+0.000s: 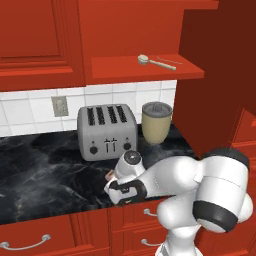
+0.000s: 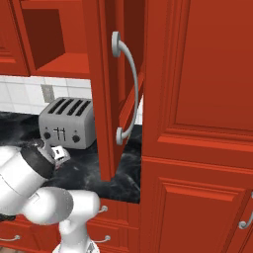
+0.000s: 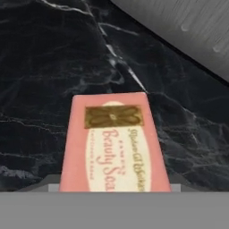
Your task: Pick the dish brush and bar soap from the cabinet and place them on the counter.
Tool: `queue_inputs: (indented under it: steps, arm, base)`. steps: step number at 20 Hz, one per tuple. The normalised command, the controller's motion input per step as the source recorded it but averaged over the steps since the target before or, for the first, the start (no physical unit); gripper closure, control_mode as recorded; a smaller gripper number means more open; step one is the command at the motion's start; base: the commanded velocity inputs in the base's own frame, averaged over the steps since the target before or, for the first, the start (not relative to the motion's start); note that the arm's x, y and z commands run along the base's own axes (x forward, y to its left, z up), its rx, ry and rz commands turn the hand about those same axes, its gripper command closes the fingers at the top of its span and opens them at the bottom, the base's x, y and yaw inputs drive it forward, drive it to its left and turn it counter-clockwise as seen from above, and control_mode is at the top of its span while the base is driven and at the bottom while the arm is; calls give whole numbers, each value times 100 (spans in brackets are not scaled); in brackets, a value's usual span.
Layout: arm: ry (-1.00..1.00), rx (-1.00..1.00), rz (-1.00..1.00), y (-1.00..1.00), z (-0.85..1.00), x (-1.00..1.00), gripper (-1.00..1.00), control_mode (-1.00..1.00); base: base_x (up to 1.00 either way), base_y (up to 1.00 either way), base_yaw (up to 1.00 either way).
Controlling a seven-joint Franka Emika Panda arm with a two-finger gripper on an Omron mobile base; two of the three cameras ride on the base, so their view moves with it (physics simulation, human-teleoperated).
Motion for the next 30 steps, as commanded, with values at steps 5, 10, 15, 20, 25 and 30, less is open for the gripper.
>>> queue_inputs:
  steps: [5,10,15,20,25,30]
  arm:
    - [5,0,0,0,-31,27,-100,-100]
    - [5,3,0,-22,11,-9,-100,-100]
    - [-1,2,0,-25,37,-39,-100,-100]
    - [-1,3,0,-13,48,-29,-100,-100]
    - [0,2,-1,0,61,-8,-100,-100]
    - [0,0,-5,-4,57,-22,-100,-100]
  base:
    - [0,0,0]
    - [0,0,0]
    - [0,0,0]
    - [0,0,0]
    - [0,0,0]
    - [0,0,0]
